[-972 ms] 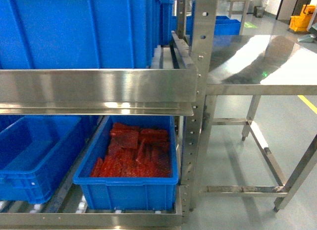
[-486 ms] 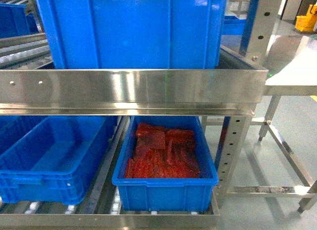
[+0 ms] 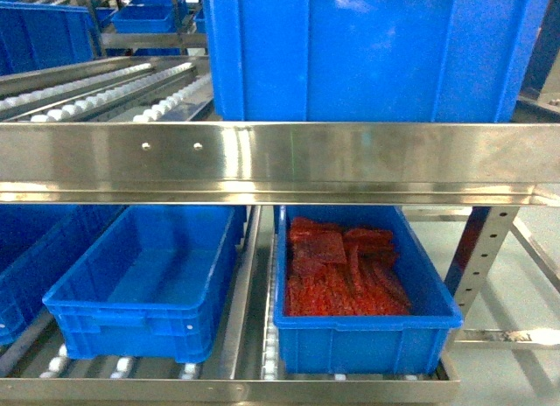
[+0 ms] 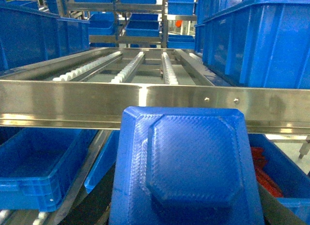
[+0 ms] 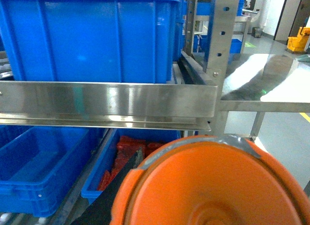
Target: Sort blue parts and orange caps into right shelf containers
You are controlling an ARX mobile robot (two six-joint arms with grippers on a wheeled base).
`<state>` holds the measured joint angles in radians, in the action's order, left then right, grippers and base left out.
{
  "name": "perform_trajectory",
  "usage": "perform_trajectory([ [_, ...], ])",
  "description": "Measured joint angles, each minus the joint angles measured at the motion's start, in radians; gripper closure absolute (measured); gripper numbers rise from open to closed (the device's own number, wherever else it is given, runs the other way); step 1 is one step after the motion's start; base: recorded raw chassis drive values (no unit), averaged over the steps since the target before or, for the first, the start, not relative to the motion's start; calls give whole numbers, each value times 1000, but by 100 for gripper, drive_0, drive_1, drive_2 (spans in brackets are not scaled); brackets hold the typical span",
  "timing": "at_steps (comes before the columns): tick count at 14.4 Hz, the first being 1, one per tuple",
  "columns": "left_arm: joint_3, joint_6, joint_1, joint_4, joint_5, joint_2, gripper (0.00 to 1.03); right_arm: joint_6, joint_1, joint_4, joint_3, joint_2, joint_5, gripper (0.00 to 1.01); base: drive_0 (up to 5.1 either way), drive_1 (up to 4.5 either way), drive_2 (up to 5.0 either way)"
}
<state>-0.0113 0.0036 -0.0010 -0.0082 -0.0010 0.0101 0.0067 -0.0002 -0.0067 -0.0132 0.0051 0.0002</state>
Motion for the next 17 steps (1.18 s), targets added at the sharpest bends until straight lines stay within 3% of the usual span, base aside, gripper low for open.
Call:
perform_trajectory([
  [17, 0, 0, 0, 1, 0, 0, 61, 0, 0, 2, 0, 0, 0, 57, -504, 242, 242],
])
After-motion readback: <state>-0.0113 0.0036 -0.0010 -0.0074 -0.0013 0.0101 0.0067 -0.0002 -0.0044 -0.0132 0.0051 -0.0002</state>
